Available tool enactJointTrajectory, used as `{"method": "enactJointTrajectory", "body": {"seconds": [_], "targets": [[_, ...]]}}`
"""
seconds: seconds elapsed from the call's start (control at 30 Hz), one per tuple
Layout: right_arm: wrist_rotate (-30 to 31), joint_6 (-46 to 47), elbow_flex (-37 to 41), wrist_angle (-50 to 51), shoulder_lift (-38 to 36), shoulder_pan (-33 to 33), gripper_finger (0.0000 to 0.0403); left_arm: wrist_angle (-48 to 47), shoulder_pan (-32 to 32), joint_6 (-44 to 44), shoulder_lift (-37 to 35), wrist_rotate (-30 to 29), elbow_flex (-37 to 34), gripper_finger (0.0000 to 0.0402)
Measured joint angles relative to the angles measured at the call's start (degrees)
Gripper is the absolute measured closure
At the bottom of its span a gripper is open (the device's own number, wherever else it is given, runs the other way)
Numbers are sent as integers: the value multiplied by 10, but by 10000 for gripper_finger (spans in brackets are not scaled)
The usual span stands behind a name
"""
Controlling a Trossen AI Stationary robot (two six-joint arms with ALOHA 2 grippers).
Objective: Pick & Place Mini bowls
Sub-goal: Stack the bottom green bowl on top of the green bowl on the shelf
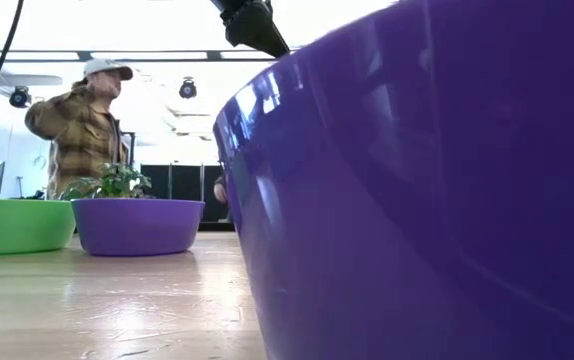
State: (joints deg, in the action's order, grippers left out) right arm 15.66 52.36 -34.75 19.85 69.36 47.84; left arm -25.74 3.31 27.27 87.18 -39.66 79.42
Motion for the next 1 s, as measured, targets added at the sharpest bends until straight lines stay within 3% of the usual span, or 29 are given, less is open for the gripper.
{"method": "enactJointTrajectory", "body": {"seconds": [0.17, 0.5, 0.7, 1.0], "targets": [[6, 43, -40, 91, 0, -59, 395, 0, 0, 1, 0, 0, 0, 319], [10, -5, -88, 157, 0, -193, 395, 0, 0, 3, 0, 0, 0, 319], [-11, -96, -135, 204, -20, -285, 395, 0, 0, 5, 0, 0, 0, 319], [-6, -227, -288, 324, -47, -433, 395, 0, 0, 8, 0, 0, 0, 319]]}}
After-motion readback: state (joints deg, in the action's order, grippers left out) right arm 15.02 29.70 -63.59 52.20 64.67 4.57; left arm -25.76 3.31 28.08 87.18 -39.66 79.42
